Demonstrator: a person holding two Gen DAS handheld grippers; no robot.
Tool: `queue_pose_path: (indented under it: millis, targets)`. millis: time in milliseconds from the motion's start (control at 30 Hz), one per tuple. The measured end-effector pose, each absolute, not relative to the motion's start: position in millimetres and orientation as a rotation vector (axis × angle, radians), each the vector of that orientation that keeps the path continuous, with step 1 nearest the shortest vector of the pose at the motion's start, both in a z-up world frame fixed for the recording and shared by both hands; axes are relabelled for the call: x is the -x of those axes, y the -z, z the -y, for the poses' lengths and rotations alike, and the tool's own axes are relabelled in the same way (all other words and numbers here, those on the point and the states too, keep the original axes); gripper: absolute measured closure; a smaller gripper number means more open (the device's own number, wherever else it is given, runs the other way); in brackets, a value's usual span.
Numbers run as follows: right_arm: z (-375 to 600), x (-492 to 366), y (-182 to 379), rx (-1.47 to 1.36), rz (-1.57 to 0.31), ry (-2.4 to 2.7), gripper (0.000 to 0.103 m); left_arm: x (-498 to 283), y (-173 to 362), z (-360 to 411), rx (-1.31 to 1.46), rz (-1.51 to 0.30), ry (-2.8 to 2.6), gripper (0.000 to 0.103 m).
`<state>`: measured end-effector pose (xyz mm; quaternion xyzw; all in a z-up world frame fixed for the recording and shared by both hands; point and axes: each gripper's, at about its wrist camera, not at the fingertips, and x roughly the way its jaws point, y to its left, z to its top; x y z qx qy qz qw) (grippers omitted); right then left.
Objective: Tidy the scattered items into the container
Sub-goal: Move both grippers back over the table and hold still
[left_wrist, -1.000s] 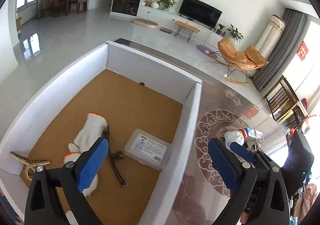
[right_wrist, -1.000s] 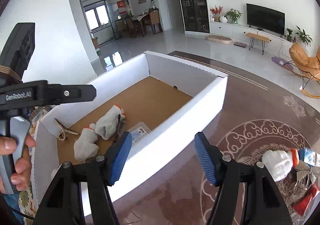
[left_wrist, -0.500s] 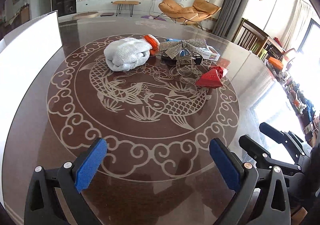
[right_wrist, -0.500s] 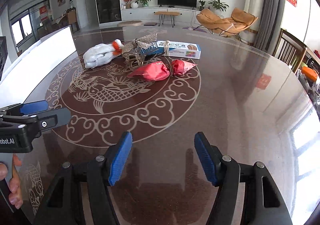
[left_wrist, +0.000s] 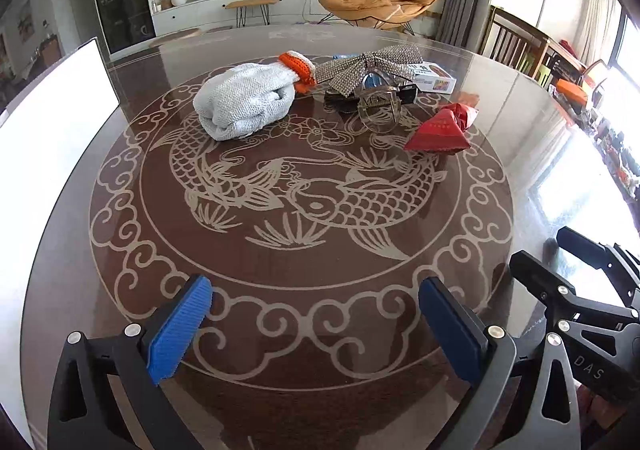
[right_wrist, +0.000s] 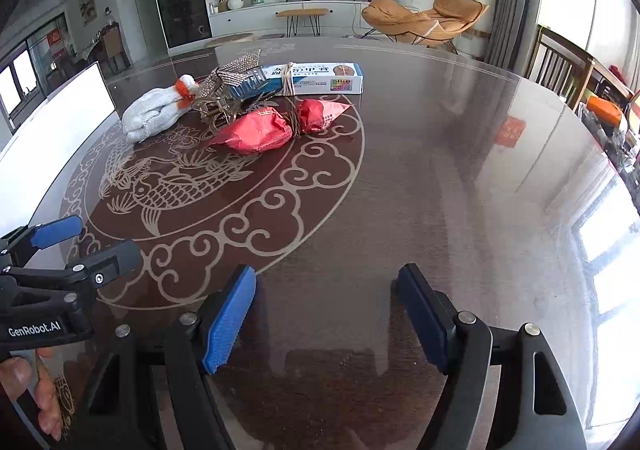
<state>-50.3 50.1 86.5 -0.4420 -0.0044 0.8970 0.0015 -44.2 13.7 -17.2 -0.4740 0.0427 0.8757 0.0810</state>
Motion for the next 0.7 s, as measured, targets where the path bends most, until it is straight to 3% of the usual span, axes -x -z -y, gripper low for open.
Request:
queue_pose_path:
  millis: [700]
  targets:
    - [-53.5,47.2,-88.0,1.395,-0.001,-2.823,0.026,44.6,16.4,-11.3,1.411,-0.128,-2.618,0.000]
